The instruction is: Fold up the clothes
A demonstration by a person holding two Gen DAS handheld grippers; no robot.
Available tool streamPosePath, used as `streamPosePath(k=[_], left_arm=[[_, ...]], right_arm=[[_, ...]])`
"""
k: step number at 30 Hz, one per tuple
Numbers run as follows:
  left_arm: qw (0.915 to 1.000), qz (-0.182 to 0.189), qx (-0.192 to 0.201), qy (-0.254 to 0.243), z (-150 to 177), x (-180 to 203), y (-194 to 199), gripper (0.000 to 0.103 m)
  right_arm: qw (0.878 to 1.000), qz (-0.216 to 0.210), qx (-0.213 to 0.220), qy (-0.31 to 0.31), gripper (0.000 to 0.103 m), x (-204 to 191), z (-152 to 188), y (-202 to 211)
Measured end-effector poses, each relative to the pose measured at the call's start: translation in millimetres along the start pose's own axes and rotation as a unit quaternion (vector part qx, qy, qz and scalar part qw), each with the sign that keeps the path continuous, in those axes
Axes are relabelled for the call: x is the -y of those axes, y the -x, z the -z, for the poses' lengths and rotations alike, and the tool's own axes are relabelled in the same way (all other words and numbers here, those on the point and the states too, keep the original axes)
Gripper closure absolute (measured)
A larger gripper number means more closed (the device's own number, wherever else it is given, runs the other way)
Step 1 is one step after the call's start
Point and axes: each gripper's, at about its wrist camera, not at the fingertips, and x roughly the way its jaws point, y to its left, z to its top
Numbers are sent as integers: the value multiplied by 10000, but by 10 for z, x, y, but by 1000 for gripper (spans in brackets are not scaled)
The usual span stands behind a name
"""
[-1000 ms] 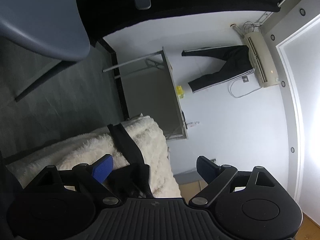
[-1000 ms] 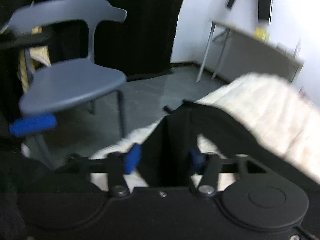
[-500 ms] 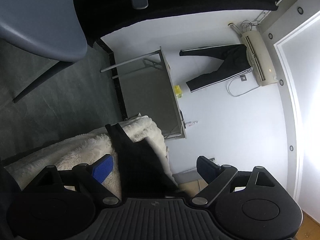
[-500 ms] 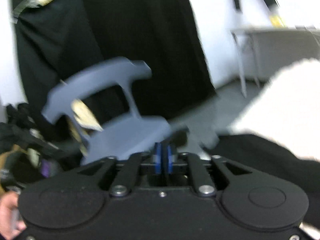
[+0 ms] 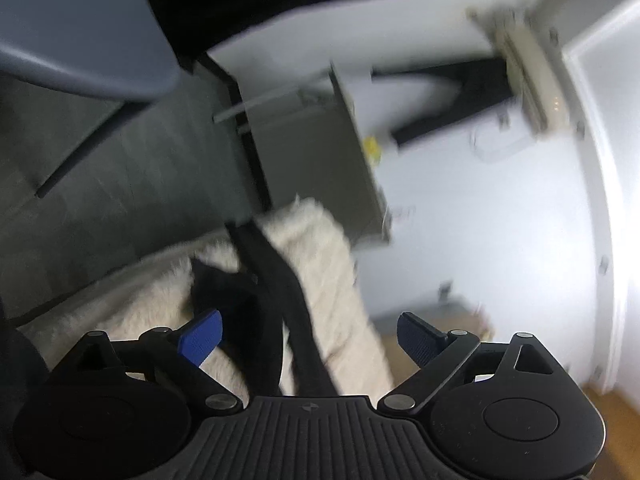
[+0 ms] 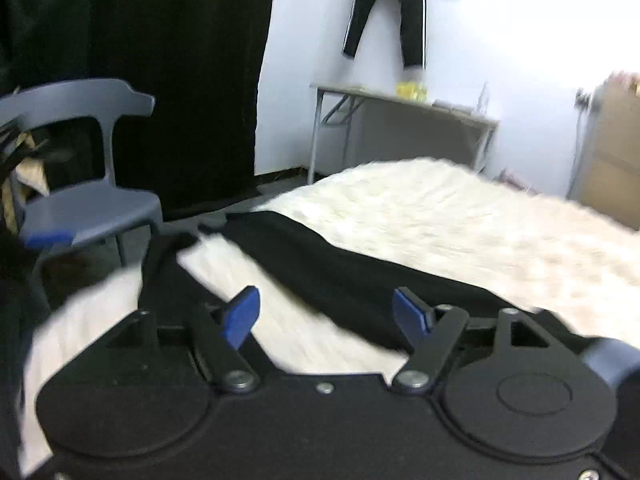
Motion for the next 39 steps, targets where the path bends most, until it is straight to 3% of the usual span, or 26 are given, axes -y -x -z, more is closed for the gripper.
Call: streamPosePath(k=[5,7,8,11,13,16,17,18,20,22,24,25,26,27,28,29,33,39], left_arm=[[9919,-530,-583,-1001,50,229,-425,11],[9766,-959,-785,-1757,54,348,-692,11],[9724,-1062,-847,-1899,53,357,-774,11],[9613,-1534,-961,-2074,13,318,-1077,13],[9643,-1676,-901,-1842,-52,245,-1213,19],[9678,-1581,-1168,-1570,-126,143,-1412,49],[9656,-1575,-1196,-1688,-125,145,-1425,84],[9646,-1514,-1141,-1835,-125,155,-1381,94],[9617,-1390,-1031,-2128,-124,175,-1294,95],[9617,-1186,-874,-2311,-142,186,-1164,95],[9786,-829,-560,-1797,-237,113,-864,94],[9860,-826,-441,-1378,-292,12,-721,92],[9899,-914,-389,-1015,-326,-107,-618,81],[9914,-1014,-360,-741,-350,-199,-549,48],[9908,-1236,-349,-434,-365,-294,-517,36],[9888,-1462,-302,-57,-390,-406,-473,32],[9849,-1718,63,201,-427,-491,-369,26],[9757,-2048,-404,672,-413,-718,-529,25]], right_arm=[[9971,186,-84,730,25,-232,782,381],[9954,442,-83,846,22,-369,1086,381],[9945,550,-79,890,22,-438,1219,364],[9858,874,82,1429,21,-685,1264,196],[9869,852,69,1368,19,-719,1233,149],[9870,846,72,1366,19,-706,1233,137],[9869,846,82,1372,19,-711,1237,130],[9868,848,89,1380,19,-703,1257,140],[9865,853,98,1392,19,-685,1281,184],[9864,856,102,1401,19,-673,1286,223],[9861,858,106,1421,19,-672,1292,234],[9860,859,108,1423,19,-666,1293,245],[9857,864,117,1443,19,-670,1301,249],[9855,865,117,1456,19,-673,1304,247],[9853,865,117,1468,19,-676,1307,245],[9851,866,118,1481,19,-678,1309,244],[9856,828,77,1474,19,-667,1301,231],[9846,860,84,1520,19,-677,1296,228]])
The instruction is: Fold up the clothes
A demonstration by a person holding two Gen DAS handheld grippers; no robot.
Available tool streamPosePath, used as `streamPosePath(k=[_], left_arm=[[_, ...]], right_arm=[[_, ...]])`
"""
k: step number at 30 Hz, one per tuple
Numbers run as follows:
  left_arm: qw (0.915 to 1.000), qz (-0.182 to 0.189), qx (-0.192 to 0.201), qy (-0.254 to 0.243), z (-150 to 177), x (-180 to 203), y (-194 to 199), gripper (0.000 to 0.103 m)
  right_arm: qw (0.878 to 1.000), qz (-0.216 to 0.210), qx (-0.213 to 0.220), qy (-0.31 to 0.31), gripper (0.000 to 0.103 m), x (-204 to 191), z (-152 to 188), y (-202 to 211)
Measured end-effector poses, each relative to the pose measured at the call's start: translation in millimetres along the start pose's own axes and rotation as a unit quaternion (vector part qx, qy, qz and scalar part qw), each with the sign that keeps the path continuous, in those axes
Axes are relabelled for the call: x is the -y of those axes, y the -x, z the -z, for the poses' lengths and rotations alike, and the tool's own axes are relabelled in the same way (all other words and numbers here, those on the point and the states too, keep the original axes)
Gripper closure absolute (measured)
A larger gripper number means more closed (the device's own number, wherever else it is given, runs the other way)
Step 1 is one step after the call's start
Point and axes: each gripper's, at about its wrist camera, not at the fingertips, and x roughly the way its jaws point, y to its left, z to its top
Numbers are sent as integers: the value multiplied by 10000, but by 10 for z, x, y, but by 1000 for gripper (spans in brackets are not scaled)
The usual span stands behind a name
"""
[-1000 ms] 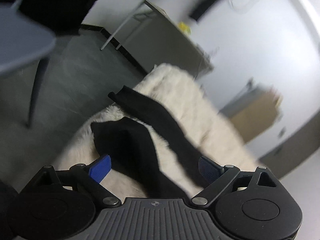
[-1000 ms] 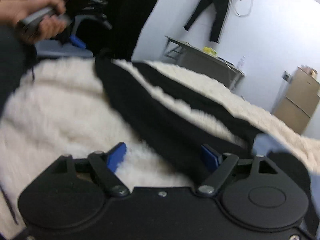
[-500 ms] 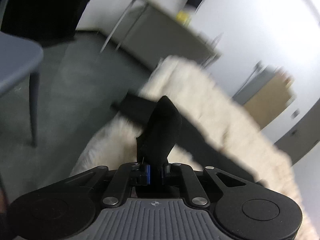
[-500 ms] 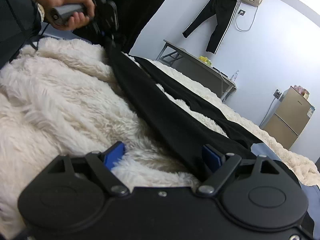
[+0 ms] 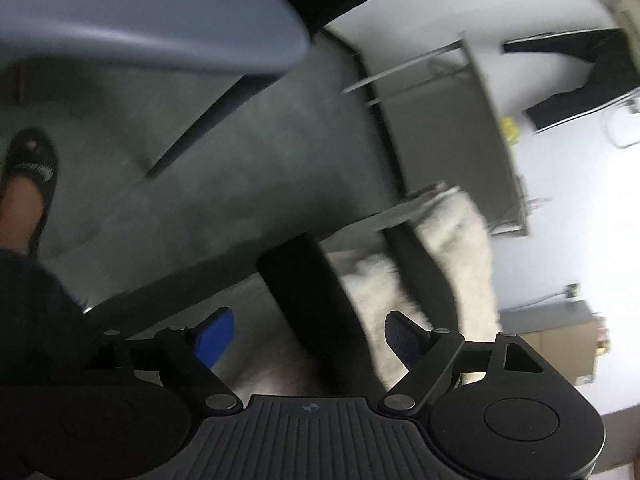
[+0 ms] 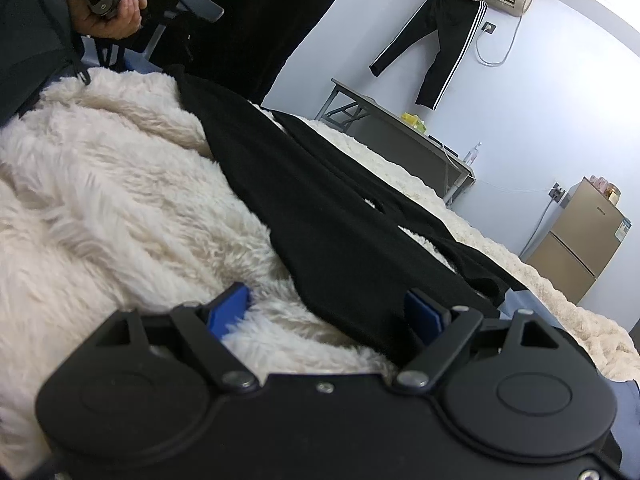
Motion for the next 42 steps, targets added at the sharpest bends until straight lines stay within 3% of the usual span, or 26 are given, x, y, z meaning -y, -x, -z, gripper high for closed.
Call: streamPosePath(k=[5,7,8,9,12,14,15,16,18,21,25,27,28,32,35,38,39,40,42], left_arm=[[9998,19,-141,158,-239,-83,-182,26],[9983,294,-461,207,-279,-87,-320,71],[9960,561,-644,255,-283,-87,-381,99],[9935,862,-692,268,-279,-65,-396,98],[9879,1505,-360,102,-304,32,-280,99],[9735,2248,415,93,-360,37,-3,98],[9698,2342,665,152,-387,4,86,95],[9696,2271,852,324,-406,-69,150,90],[9760,1633,1029,1003,-420,-340,196,50],[9753,925,1122,1660,-393,-542,224,26],[9888,430,1011,1013,-344,-372,229,23],[9931,332,727,862,-309,-328,168,21],[9954,213,398,849,-277,-323,91,21],[9933,-313,-401,1033,-168,-394,-161,21],[9926,-163,-513,1089,-156,-419,-251,24],[9902,280,-666,1194,-114,-440,-322,70],[9898,374,-560,1252,-132,-437,-287,94],[9892,468,-454,1310,-149,-435,-252,101],[9888,556,-210,1371,-221,-411,-195,101]], right_arm=[[10000,-6,-9,5,19,11,-5,8],[10000,-5,-8,9,19,15,-5,13],[10000,-4,-9,12,19,15,-5,14],[10000,-4,-10,14,19,18,-6,16],[10000,-5,-17,21,19,20,-8,18],[10000,-3,-16,25,19,18,-7,19],[10000,-1,-16,30,19,17,-6,19],[10000,-2,-17,29,19,17,-7,18],[10000,-2,-17,30,19,16,-6,18],[10000,-5,-20,28,19,16,-5,17],[10000,-8,-25,25,19,15,-6,14],[10000,-4,-21,27,19,12,-5,14],[10000,-3,-20,27,19,12,-5,14],[10000,-5,-21,28,19,11,-5,13],[10000,-4,-21,25,19,12,-5,11],[10000,-7,-26,31,19,13,-6,8],[10000,-10,-32,35,19,15,-6,5],[10000,-10,-32,36,19,8,-7,7],[10000,4,-19,50,19,5,-6,10]])
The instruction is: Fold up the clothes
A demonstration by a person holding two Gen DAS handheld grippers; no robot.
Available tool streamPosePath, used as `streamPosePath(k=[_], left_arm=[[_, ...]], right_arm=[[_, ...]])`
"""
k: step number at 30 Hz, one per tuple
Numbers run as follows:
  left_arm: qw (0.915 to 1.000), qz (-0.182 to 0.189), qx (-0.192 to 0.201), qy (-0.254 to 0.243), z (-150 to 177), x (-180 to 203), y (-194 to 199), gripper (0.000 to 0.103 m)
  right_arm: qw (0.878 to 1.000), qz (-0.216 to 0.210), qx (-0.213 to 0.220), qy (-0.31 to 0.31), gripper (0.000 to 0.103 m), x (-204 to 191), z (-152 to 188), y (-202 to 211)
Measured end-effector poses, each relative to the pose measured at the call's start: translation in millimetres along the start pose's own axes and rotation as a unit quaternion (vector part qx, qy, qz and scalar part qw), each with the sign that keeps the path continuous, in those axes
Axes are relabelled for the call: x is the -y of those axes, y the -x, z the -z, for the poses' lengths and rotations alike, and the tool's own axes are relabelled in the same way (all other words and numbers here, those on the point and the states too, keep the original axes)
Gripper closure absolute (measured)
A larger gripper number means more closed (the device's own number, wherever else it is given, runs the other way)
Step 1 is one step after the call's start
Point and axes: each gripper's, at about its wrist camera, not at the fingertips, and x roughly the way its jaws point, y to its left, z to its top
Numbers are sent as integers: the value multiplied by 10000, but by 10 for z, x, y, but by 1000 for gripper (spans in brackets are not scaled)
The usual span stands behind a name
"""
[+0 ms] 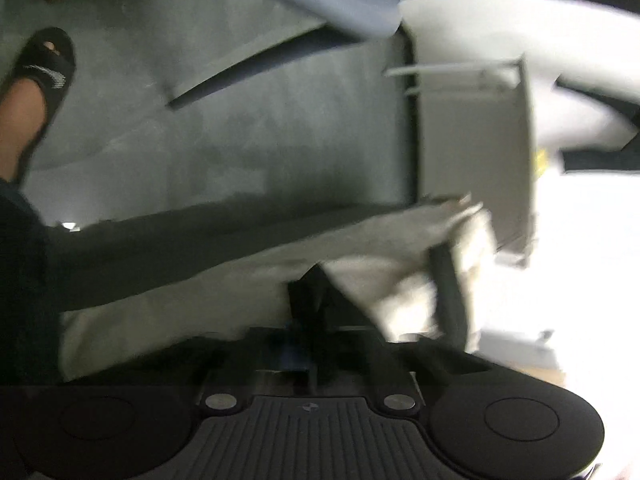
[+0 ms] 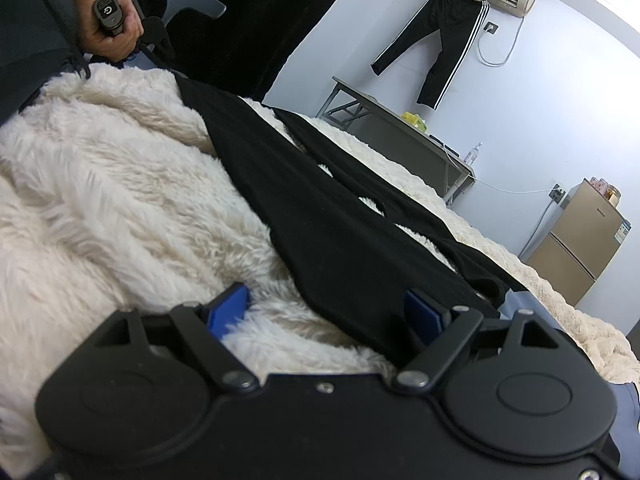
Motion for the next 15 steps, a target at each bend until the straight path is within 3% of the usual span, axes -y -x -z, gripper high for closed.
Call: streamPosePath(k=[2,6,11,13,14,15], left_arm=[[9981,23,610,-74,-19,34,148,101],[9968,-178,779,21,-22,31,153,101],[9933,-91,1133,-185,28,106,269,98],[9903,152,1300,-463,55,198,371,77],[9880,234,1364,-690,81,273,421,59],[9854,303,1421,-886,102,333,461,50]], right_arm=[[10000,20,14,18,19,-11,3,5],[10000,13,-22,15,19,-6,-13,0],[9994,-140,-221,-208,18,91,-113,6],[9992,-196,-72,-346,20,159,-192,68],[9985,-244,85,-473,25,226,-267,128],[9982,-212,188,-526,26,252,-308,157]])
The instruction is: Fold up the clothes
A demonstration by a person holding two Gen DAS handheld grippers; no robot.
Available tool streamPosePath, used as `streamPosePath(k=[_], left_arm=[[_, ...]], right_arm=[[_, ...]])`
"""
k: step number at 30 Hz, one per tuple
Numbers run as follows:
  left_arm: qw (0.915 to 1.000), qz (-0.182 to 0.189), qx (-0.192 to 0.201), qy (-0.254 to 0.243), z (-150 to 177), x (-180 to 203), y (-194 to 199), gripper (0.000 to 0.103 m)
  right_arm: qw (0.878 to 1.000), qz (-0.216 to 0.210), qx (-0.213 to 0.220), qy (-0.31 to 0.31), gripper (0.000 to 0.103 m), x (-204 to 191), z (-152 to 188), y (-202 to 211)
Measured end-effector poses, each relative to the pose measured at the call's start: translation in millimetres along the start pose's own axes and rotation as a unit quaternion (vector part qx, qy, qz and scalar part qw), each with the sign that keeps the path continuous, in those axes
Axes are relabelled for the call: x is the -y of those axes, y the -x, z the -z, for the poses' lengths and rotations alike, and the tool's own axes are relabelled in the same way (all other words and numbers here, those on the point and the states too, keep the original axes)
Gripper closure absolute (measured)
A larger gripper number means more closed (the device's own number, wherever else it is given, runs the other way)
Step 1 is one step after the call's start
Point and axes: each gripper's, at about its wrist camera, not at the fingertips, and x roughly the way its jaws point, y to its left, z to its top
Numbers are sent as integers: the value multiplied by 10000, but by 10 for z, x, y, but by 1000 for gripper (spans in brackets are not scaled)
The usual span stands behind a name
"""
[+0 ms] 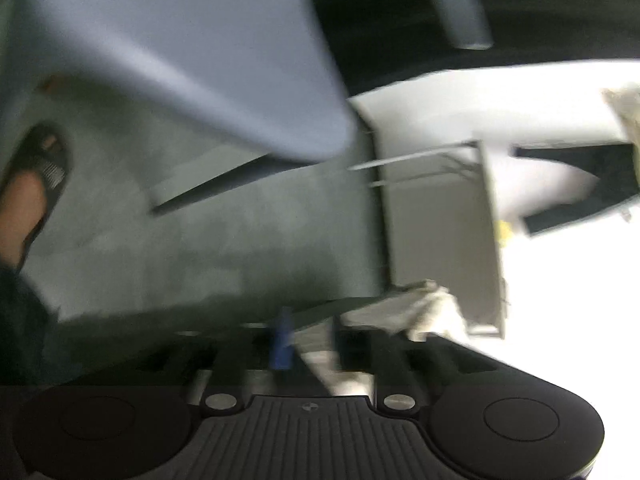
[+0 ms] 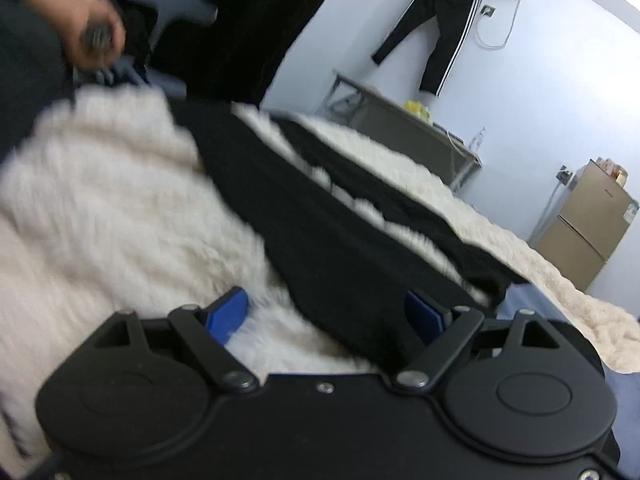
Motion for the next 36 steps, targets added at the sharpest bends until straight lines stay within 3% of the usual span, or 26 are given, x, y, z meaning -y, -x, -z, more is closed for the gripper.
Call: streamPosePath(k=[2,5,8,12,15,18,22,24,29,30,31,33,34,36], left_arm=[[9993,163,100,-328,8,106,61,47],[9924,775,14,-956,102,339,210,29],[9830,1129,-238,-1426,242,497,267,26],[9820,1151,-207,-1483,302,538,300,25],[9896,1095,41,-936,249,406,333,25],[9927,1115,356,-287,182,258,412,25],[9903,1139,624,-500,129,309,550,25],[9886,1115,746,-690,106,348,609,25],[9902,1105,673,-520,9,313,607,25],[9905,1098,670,-482,-7,301,591,25],[9907,1103,662,-450,-22,290,567,25],[9910,1107,653,-376,-39,262,524,25],[9912,1100,657,-326,-54,241,510,25],[9916,1100,645,-217,-89,207,478,25]], right_arm=[[9992,258,285,-117,28,36,-246,-22],[9968,362,585,-401,28,131,-603,-244],[9984,430,25,-374,27,294,-873,-838],[9967,431,-684,-92,28,373,-1121,-1554],[9964,382,-664,371,27,206,-1309,-1822],[9948,44,-374,945,23,-278,-1739,-2160],[9797,-402,-156,1958,23,-1120,-2120,-2677],[9698,-452,-289,2379,24,-1426,-2165,-2953],[9378,-355,-900,3333,32,-1993,-2112,-3698],[9356,-267,-895,3404,34,-2038,-2135,-3794],[9336,-178,-883,3469,46,-2080,-2160,-3884],[9302,-42,-1261,3448,76,-2113,-2251,-4220],[9351,-47,-1494,3214,100,-2070,-2293,-4331],[9416,-34,-1640,2941,101,-2043,-2332,-4421]])
